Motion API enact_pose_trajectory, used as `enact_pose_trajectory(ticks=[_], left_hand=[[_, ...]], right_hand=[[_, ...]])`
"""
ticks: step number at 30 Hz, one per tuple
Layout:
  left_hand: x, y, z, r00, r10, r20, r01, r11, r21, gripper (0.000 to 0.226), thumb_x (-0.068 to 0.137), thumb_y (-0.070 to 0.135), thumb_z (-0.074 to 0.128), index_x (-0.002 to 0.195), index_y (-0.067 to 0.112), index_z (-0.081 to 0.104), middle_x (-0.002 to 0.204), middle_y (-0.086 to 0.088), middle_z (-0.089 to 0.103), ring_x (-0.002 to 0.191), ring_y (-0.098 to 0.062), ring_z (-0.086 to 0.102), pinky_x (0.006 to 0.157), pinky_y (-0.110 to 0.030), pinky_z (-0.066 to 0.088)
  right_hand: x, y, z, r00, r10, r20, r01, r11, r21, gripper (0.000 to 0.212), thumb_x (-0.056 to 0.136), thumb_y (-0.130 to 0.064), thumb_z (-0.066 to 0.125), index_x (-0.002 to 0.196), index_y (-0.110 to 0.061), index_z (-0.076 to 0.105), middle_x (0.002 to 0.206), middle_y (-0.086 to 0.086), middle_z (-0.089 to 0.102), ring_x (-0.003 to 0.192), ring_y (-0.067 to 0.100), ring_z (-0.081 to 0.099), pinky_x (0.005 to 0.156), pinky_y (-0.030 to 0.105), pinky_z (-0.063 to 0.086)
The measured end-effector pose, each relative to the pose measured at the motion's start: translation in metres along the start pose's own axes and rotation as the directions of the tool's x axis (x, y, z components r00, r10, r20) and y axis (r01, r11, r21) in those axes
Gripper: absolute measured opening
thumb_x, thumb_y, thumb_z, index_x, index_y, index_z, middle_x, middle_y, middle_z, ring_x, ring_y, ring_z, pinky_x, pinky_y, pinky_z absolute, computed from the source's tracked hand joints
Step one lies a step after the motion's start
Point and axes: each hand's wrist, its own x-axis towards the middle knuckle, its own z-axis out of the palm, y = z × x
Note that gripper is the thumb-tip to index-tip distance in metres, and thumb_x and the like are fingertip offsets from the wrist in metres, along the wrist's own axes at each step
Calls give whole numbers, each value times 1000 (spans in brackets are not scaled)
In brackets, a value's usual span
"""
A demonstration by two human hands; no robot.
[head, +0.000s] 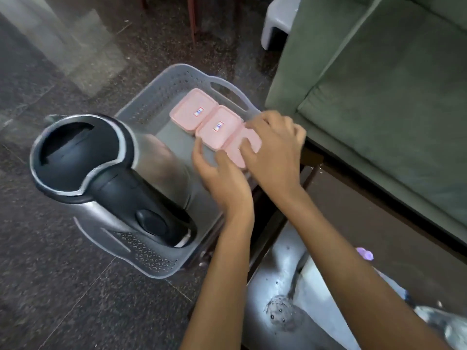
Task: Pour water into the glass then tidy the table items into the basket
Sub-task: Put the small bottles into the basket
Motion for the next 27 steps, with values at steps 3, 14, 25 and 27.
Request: enact_pose_trajectory(ticks=[3,14,25,27], left_hand=[[-33,-7,-8,935,283,213,-282,959,-34,33,86,-8,38,107,9,58,100,-4,63,94,-12,60,88,-14,45],[-166,-132,-32,639,-145,755,-383,791,477,28,88,3,48,91,27,64,89,11,70,90,-4,65,82,-18,49],[-295,-187,7,357,-150,922,-662,655,363,25,88,2,50,93,22,66,95,5,69,93,-11,65,83,-20,47],[-291,-191,14,399,-10,917,-825,434,363,25,84,5,54,100,18,67,107,-3,66,99,-25,61,88,-33,44]], right_hand=[[-46,49,-33,982,182,-46,-181,983,19,18,75,-22,56,88,-19,68,98,0,65,92,25,57,81,30,25],[-249,167,-121,894,443,-67,-446,895,-26,22,76,-9,47,81,-10,68,88,5,68,80,24,56,78,28,34],[-342,262,-249,793,501,-348,-542,840,-26,21,77,-4,48,79,-2,69,86,11,68,85,21,54,79,36,44],[-349,276,-268,775,501,-385,-556,830,-40,21,77,-4,48,79,-3,69,85,9,68,83,20,52,78,32,42]])
